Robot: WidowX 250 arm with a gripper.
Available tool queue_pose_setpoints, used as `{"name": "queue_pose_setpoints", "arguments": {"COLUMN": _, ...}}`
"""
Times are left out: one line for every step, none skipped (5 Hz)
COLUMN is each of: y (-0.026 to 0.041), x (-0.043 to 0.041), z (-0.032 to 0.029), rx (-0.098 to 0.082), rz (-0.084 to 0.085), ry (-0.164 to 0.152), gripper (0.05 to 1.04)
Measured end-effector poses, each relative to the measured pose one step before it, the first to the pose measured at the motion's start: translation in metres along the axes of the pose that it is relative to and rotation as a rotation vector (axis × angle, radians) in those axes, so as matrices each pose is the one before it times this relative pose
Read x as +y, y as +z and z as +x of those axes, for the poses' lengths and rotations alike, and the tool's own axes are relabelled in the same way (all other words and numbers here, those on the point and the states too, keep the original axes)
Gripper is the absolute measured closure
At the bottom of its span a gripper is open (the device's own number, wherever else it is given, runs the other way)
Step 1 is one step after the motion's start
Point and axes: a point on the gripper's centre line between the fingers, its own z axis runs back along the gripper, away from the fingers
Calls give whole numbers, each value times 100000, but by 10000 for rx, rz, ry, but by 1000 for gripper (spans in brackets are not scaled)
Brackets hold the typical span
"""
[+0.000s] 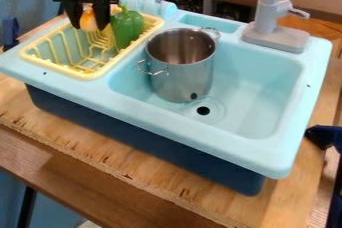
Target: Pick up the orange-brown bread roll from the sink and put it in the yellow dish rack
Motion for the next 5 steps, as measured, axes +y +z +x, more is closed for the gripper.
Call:
{"name": "queue_pose_setpoints", "arguments": {"y": 232, "x": 327, "z": -127, "rx": 96, "rz": -159, "ry": 186, "gripper": 150}}
{"name": "queue_pose_setpoints", "arguments": {"y": 95, "x": 232, "z": 46, "rx": -72, "rz": -144, "ry": 82, "gripper": 81}}
{"name": "queue_pose_setpoints", "arguments": {"y": -127, "x": 290, "z": -188, "rx": 47, "rz": -227, "ry": 92, "gripper": 84}}
{"name": "queue_pose_setpoints", "arguments": {"y": 1007, "x": -93, "z": -435, "rx": 24, "rz": -36, "ry": -67, "gripper": 84}}
{"name": "queue_pose_setpoints", "arguments": {"y": 2875, "x": -1061, "z": -1475, "rx": 116, "rz": 89, "ry": -327, "gripper": 84}}
